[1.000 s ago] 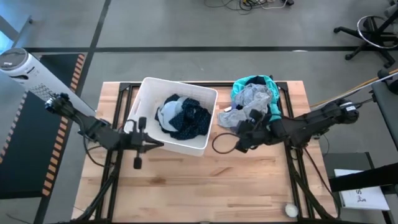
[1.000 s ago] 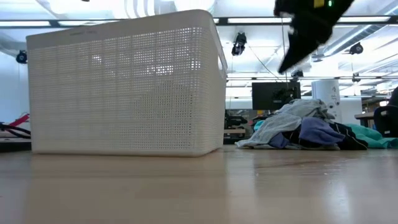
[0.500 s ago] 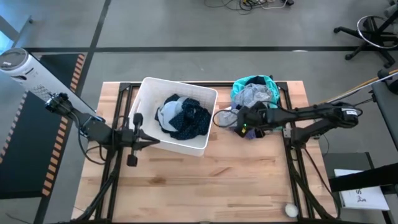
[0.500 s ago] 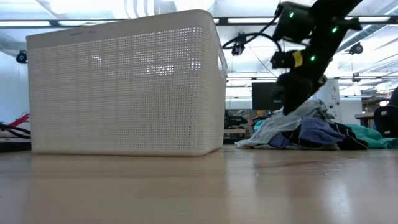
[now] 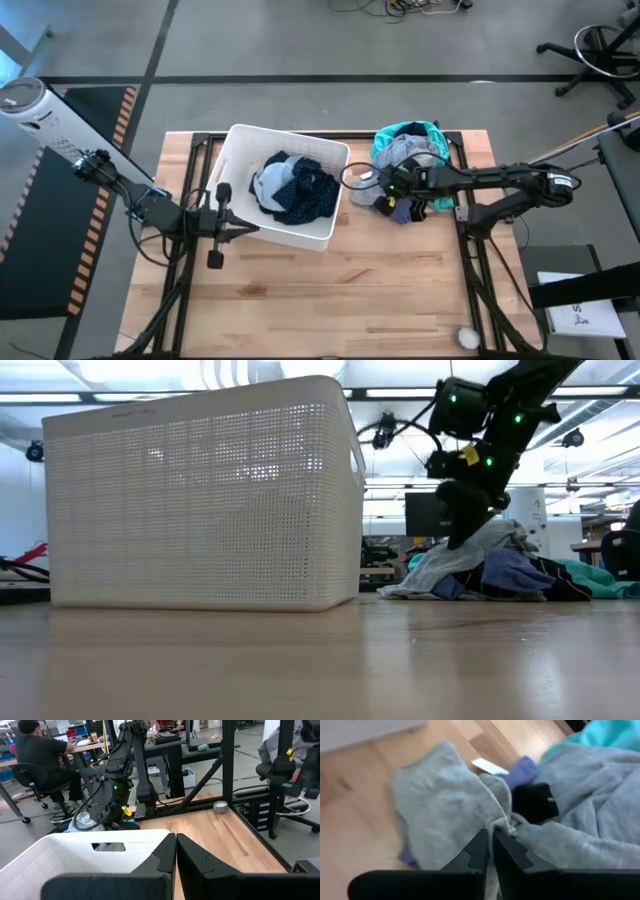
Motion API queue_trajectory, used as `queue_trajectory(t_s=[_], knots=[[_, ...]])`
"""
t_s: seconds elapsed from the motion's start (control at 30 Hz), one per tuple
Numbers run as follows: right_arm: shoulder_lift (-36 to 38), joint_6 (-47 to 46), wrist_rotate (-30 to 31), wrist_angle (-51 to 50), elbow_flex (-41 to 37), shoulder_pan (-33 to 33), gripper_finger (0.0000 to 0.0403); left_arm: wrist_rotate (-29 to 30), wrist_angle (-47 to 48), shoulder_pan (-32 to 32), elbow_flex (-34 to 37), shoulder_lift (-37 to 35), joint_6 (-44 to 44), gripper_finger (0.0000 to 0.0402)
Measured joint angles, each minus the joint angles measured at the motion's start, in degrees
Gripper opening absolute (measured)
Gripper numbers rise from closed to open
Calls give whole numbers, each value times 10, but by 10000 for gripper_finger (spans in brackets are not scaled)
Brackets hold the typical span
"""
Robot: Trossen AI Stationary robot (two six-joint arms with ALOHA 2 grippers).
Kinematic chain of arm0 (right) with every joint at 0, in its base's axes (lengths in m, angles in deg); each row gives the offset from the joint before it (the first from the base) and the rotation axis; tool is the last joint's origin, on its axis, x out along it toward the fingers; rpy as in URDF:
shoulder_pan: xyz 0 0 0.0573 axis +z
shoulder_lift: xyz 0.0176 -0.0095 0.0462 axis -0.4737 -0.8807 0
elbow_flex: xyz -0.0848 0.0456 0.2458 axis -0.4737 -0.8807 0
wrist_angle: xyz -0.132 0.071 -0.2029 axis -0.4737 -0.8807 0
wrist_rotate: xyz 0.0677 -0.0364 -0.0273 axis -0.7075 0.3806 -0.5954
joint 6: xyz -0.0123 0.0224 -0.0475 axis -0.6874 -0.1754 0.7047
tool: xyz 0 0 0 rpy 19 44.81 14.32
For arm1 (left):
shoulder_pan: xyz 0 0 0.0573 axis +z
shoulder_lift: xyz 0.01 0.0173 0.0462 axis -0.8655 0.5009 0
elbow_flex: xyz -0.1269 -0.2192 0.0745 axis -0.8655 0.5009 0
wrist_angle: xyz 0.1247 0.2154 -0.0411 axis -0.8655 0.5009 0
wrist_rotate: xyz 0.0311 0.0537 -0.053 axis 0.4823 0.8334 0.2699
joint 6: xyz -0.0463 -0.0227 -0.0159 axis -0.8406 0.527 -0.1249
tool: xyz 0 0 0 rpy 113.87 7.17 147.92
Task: Sort clothes
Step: Put the gray sock into the white laundry bin
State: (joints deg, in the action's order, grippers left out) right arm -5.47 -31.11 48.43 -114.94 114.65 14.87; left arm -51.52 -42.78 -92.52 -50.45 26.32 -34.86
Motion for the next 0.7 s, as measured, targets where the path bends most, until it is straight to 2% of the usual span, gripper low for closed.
queue_trajectory(t_s=[0.17, 0.43, 0.6, 0.7], knots=[[48, 6, -3, -23, 45, 33, 1, 18, -4, 0, -2, -5, 3, 0], [98, 40, 27, -64, 178, 101, 1, 46, -5, 1, -5, -14, 8, 0], [90, 78, 30, -58, 282, 143, 0, 86, -5, 1, -5, -18, 12, 0], [66, 113, 34, -29, 339, 164, 0, 89, -4, 1, -5, -19, 12, 0]])
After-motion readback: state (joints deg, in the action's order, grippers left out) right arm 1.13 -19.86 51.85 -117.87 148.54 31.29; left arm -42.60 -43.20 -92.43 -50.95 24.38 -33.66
